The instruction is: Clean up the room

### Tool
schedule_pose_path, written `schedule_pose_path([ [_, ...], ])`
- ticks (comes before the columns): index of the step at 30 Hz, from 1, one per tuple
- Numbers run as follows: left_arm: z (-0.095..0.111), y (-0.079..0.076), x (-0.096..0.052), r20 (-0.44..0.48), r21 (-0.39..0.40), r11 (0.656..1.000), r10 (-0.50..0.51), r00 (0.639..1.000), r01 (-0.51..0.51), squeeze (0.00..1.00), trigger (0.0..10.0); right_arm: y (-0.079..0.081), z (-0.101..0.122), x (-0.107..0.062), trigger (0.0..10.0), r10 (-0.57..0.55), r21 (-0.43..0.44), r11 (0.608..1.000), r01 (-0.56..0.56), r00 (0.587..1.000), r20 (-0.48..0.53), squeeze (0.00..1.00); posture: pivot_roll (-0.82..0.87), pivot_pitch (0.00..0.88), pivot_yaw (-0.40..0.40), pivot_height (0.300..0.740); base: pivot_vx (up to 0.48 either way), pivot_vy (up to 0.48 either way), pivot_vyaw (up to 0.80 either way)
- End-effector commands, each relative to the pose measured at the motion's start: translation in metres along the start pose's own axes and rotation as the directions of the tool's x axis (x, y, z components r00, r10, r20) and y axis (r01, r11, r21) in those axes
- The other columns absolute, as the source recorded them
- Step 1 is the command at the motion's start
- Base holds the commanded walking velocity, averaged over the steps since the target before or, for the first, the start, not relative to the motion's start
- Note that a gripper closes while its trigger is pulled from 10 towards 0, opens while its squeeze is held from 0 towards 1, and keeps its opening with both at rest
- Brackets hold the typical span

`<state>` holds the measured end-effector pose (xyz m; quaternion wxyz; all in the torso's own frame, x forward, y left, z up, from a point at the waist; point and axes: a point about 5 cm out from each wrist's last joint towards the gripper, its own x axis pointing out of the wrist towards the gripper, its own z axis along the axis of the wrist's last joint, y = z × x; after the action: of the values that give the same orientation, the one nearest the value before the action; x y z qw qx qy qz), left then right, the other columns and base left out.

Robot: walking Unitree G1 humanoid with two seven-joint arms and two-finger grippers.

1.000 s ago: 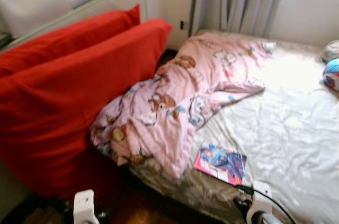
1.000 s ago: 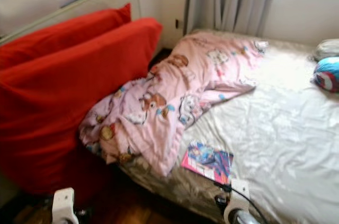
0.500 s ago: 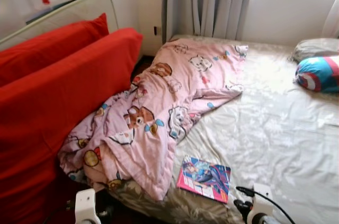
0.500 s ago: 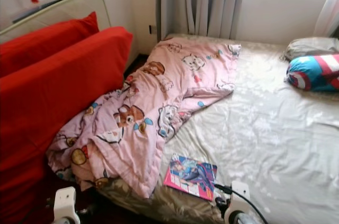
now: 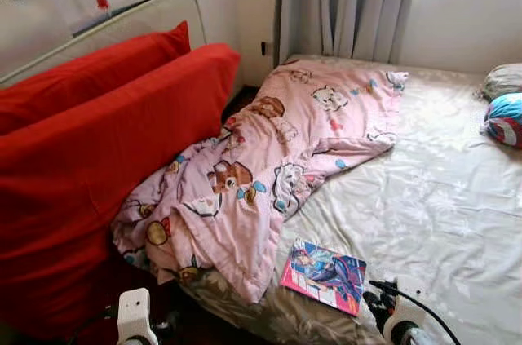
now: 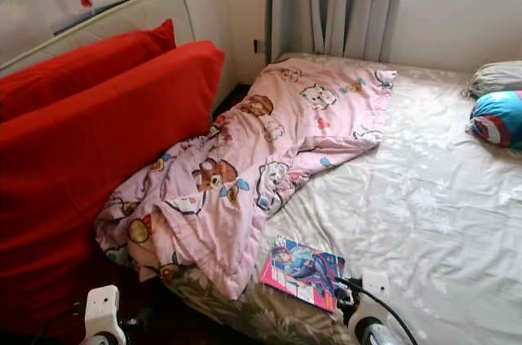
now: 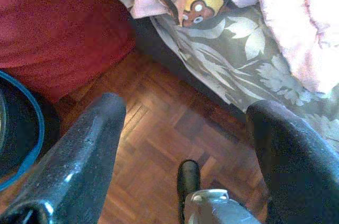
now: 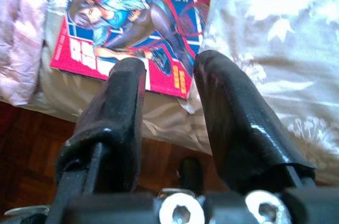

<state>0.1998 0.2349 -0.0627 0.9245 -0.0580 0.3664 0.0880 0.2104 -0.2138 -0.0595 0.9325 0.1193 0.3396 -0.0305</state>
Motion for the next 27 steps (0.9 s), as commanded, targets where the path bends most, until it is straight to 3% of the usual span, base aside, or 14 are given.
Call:
schedule_pose_path([
  [1,0.001,0.004,-0.001,0.025,-0.016,1.000,0.005,1.000,-0.005,0.00,10.0,0.001,0.002,0.000,10.0,0.008,0.002,1.000,-0.008,0.999,0.034,0.00,-0.07,0.000,0.058,0.740,0.000,0.000,0.00],
  [6,0.005,0.006,-0.004,0.114,-0.053,0.998,0.025,0.993,-0.019,0.00,10.0,-0.001,0.004,-0.003,10.0,-0.010,-0.010,1.000,0.011,0.995,0.103,0.00,-0.08,0.000,0.056,0.740,0.000,0.000,0.00],
  [8,0.077,-0.018,0.009,0.342,0.005,0.999,-0.032,0.939,0.032,0.00,10.0,-0.002,0.005,-0.004,10.0,-0.016,-0.001,1.000,0.016,0.993,0.119,0.00,-0.09,0.000,0.053,0.740,0.000,0.000,0.00],
  [9,0.121,-0.033,0.009,0.482,0.033,0.998,-0.063,0.874,0.054,0.00,10.0,-0.003,0.005,-0.005,10.0,-0.020,0.007,1.000,0.019,0.990,0.137,0.00,-0.09,0.000,0.048,0.740,0.000,0.000,0.00],
  [12,0.132,-0.035,0.005,0.545,0.063,0.997,-0.074,0.835,0.046,0.00,10.0,-0.003,0.008,-0.006,10.0,0.019,-0.048,0.999,-0.012,0.988,0.154,0.00,-0.08,0.000,0.027,0.740,0.000,0.000,0.00],
  [17,0.139,-0.036,0.003,0.586,0.055,0.997,-0.072,0.807,0.048,0.00,10.0,-0.006,0.005,-0.008,10.0,0.011,-0.061,0.998,-0.001,0.988,0.156,0.00,-0.07,0.000,0.001,0.740,0.000,0.000,0.00],
  [23,0.135,-0.036,0.001,0.604,0.066,0.997,-0.080,0.793,0.050,0.00,10.0,-0.008,-0.002,-0.013,10.0,0.004,-0.076,0.997,0.010,0.984,0.177,0.00,-0.07,0.000,-0.004,0.740,0.000,0.000,0.00],
  [27,0.126,-0.034,-0.002,0.605,0.096,0.994,-0.101,0.790,0.054,0.00,10.0,-0.009,-0.007,-0.017,10.0,-0.005,-0.034,0.999,0.013,0.978,0.206,0.00,-0.08,0.000,-0.004,0.740,0.000,0.000,0.00],
])
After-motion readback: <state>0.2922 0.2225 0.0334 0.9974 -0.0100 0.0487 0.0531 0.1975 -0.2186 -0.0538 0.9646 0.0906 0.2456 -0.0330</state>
